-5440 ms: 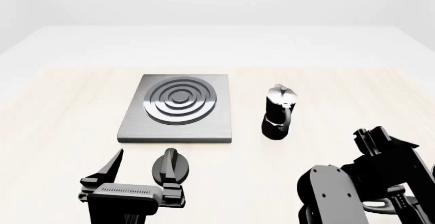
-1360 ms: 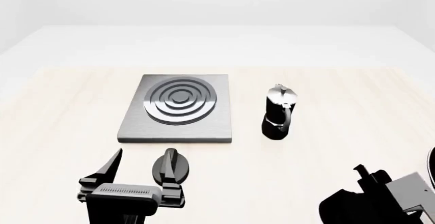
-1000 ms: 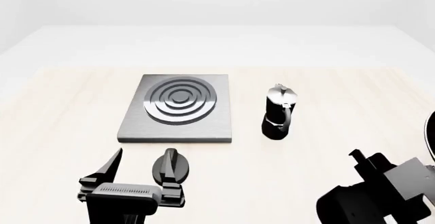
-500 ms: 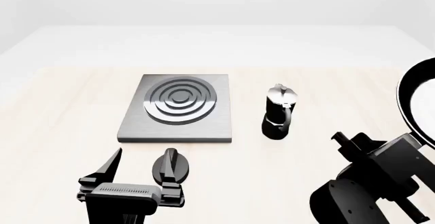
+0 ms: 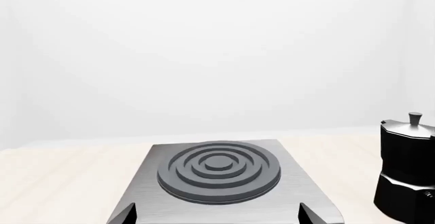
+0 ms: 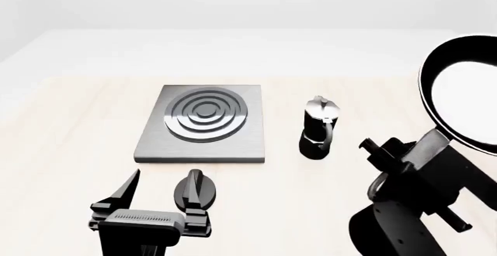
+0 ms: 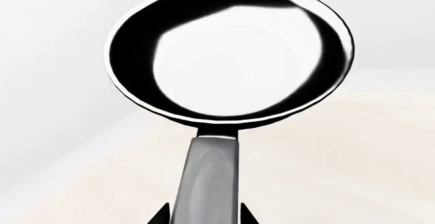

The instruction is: Put the frying pan on the stove.

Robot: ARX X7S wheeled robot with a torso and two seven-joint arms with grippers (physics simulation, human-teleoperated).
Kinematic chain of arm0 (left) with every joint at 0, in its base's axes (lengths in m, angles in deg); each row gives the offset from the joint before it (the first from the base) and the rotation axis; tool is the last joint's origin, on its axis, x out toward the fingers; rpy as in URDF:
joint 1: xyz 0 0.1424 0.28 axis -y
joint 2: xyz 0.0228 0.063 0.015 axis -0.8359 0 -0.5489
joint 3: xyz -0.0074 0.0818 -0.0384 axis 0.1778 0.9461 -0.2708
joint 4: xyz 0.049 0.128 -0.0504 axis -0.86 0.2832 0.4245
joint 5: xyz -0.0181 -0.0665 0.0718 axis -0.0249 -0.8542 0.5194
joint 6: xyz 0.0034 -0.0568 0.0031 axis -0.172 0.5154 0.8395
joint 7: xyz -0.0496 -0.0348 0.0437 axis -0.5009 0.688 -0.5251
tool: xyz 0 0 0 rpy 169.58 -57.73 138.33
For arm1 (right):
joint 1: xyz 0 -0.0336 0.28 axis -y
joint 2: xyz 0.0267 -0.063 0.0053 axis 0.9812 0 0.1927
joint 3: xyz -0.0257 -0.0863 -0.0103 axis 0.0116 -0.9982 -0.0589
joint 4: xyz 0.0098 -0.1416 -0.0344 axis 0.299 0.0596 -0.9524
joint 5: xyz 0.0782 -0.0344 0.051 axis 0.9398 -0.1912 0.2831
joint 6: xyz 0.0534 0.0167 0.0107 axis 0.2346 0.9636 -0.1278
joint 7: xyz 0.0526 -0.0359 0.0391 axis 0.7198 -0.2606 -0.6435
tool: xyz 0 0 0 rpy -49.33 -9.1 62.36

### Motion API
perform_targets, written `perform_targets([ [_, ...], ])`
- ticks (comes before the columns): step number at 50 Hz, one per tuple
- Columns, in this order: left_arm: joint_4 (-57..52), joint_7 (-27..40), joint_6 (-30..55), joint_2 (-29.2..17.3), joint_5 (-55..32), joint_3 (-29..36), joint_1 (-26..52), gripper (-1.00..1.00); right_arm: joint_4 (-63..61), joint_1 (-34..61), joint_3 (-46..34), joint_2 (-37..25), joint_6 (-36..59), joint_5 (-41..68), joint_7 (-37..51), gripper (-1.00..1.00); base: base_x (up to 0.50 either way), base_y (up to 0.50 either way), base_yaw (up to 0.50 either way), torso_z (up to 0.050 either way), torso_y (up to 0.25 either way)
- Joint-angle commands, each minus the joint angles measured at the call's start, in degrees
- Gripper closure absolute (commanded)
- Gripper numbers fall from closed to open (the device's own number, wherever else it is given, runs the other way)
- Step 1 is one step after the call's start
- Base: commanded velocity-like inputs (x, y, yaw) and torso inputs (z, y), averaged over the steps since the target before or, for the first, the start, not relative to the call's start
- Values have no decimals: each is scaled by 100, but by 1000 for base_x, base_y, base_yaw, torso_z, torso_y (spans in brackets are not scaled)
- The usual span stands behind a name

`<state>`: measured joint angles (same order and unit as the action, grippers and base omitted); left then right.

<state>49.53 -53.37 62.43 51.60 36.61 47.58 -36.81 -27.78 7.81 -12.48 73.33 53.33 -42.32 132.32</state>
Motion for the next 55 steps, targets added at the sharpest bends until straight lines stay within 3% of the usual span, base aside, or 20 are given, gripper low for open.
perform_targets([
  [1, 44, 6, -20, -5, 0, 30, 18, -100, -314, 140, -140, -84, -190, -60, -406, 100, 0, 0, 0, 0, 0],
  [36, -18, 80, 10, -59, -67, 32, 49, -100, -588, 697, -1050, -183, 179, -6, -1038, 100, 0, 0, 0, 0, 2],
  [55, -51, 111, 25, -88, -97, 40, 66, -100, 151, 1509, -1693, 77, 591, 20, -1523, 100, 0, 0, 0, 1, 2],
])
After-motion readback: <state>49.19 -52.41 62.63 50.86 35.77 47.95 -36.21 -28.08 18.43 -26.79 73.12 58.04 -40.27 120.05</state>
